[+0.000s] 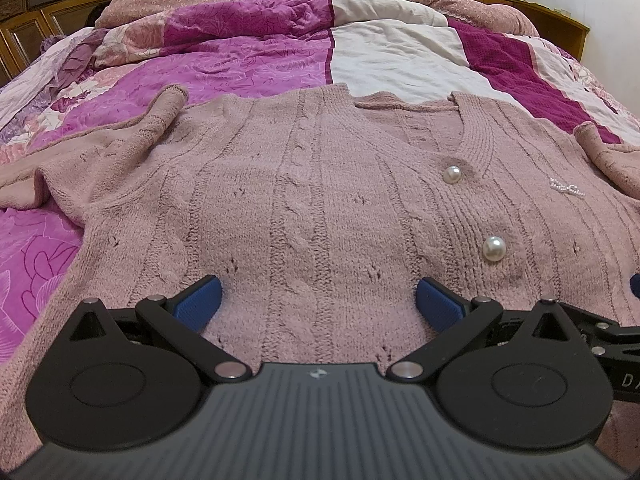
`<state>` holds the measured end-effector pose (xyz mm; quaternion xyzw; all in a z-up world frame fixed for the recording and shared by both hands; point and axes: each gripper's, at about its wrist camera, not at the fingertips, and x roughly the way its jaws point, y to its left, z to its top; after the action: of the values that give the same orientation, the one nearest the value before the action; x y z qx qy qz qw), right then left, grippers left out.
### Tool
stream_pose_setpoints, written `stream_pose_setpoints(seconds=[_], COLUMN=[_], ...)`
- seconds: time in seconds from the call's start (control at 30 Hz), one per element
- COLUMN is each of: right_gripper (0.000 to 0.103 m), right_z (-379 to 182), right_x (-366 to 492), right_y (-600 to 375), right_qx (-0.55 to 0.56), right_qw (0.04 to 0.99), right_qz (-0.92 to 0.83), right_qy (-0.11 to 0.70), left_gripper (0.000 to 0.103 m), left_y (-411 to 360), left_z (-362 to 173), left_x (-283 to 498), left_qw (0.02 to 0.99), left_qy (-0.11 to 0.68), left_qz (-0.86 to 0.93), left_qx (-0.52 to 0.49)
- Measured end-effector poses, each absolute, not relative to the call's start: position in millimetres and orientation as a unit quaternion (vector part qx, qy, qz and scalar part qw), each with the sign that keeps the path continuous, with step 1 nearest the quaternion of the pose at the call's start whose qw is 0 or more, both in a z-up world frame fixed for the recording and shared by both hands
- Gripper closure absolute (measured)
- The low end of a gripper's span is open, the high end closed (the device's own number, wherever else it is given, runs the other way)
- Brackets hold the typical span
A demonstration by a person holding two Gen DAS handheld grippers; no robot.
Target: Fold small clothes
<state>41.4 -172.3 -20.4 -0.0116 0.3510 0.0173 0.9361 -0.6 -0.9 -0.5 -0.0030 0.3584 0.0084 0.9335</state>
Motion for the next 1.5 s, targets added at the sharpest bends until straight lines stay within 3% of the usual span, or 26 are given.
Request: stream_pose_setpoints(seconds=[0.5, 0.83, 1.27, 1.37, 1.43, 1.5], right_gripper=[0.0, 0.0, 0.0, 0.01, 0.024, 0.028], right_z=[10, 59, 34, 23, 12, 2], right_x=[46, 59, 108, 125, 135, 146], right_y=[-202, -322, -447, -456, -461, -467], right_qx=[0.038, 0.159, 0.254, 0.262, 0.277, 0.298], right_qw=[0.912, 0.914, 0.912, 0.91, 0.903, 0.894], right_qz=[0.052, 0.0, -0.1, -0.096, -0.099, -0.107], right_qy=[0.404, 0.373, 0.306, 0.306, 0.314, 0.317], left_gripper=[0.0, 0.0, 0.0, 0.0, 0.0, 0.0], left_y=[11, -1, 0, 1, 3, 6], left_z=[33, 54, 77, 69, 65, 62], left_x=[-2, -6, 4, 9, 9, 8], left_qw=[0.92, 0.913, 0.914, 0.905, 0.902, 0.9], left_qy=[0.389, 0.402, 0.398, 0.415, 0.421, 0.424], left_qz=[-0.008, -0.039, -0.002, 0.002, 0.004, 0.011], left_qx=[-0.046, -0.056, -0.074, -0.09, -0.098, -0.1])
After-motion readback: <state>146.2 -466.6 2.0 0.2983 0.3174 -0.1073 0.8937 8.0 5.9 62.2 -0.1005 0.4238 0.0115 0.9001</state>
